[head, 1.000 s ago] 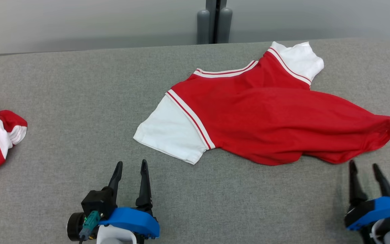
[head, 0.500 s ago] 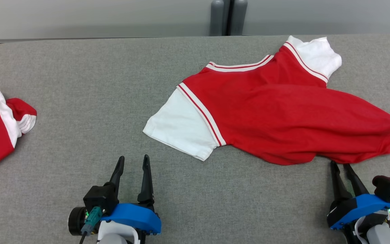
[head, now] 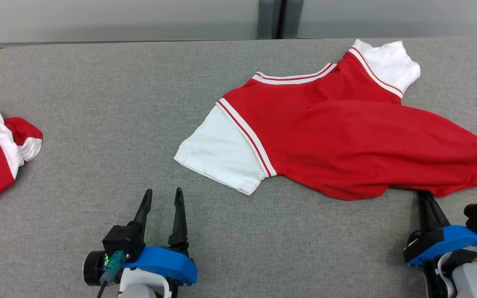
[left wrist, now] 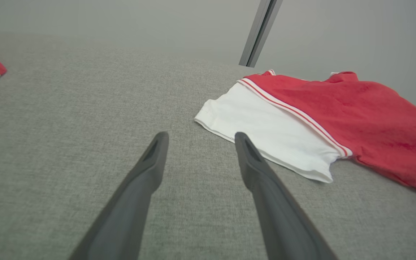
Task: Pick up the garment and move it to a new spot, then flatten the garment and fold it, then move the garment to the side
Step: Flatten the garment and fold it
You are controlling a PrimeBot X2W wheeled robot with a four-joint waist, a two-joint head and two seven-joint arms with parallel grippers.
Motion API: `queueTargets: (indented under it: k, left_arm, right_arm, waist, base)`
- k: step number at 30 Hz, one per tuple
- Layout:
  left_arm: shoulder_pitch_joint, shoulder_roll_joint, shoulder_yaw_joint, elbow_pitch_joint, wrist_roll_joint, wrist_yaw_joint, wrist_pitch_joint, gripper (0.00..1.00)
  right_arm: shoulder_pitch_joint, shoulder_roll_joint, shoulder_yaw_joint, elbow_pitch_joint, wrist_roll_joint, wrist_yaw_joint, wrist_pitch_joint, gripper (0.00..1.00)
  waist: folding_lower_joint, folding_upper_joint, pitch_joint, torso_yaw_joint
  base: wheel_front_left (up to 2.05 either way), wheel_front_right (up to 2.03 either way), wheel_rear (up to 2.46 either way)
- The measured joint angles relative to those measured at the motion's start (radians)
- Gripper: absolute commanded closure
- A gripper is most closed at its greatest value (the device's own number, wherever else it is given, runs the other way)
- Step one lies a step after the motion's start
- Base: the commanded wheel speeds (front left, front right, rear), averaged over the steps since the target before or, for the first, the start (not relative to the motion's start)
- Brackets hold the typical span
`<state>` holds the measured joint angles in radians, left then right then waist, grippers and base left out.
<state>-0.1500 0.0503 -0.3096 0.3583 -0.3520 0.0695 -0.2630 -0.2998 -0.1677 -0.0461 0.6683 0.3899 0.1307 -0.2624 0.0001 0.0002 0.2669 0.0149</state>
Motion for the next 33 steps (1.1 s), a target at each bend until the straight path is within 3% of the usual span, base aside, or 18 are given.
queueTargets:
  k: [4, 14, 15, 16, 23, 33]
  left_arm:
    - [-0.001, 0.0, 0.0, 0.003, 0.0, 0.0, 0.0, 0.0]
    - [0.03, 0.0, 0.012, 0.021, 0.002, -0.011, 0.0, 0.0]
    - [0.033, 0.0, 0.013, 0.021, 0.002, -0.014, 0.0, 0.0]
    - [0.038, 0.0, 0.014, 0.021, 0.001, -0.015, 0.0, 0.0]
    - [0.066, 0.0, 0.013, 0.022, 0.0, -0.022, 0.0, 0.0]
    - [0.048, 0.0, 0.007, 0.012, 0.015, -0.022, 0.0, 0.0]
  right_arm:
    - [0.0, 0.0, -0.022, -0.026, 0.0, 0.0, 0.0, 1.0]
    - [0.056, 0.01, -0.115, -0.227, -0.03, 0.0, 0.0, 1.0]
    - [0.067, 0.011, -0.102, -0.229, -0.03, 0.0, 0.0, 0.67]
    - [0.08, 0.013, -0.084, -0.231, -0.033, 0.0, 0.0, 0.0]
    - [0.144, 0.025, -0.02, -0.172, -0.026, 0.0, 0.0, 0.0]
    - [0.09, 0.048, -0.1, -0.065, 0.027, 0.0, 0.0, 0.0]
  waist:
    - [0.0, 0.0, -0.006, -0.001]
    - [-0.0002, -0.0002, -0.078, -0.009]
    - [-0.0001, -0.0003, -0.088, -0.009]
    - [-0.0002, -0.0003, -0.098, -0.011]
    - [-0.0003, -0.0003, -0.135, -0.017]
    - [0.0, -0.0003, -0.071, 0.003]
  base:
    - [0.0, 0.0, 0.0]
    - [0.0, 0.0, 0.0]
    - [0.0, 0.0, 0.0]
    - [0.0, 0.0, 0.0]
    - [0.0, 0.0, 0.0]
    - [0.0, 0.0, 0.0]
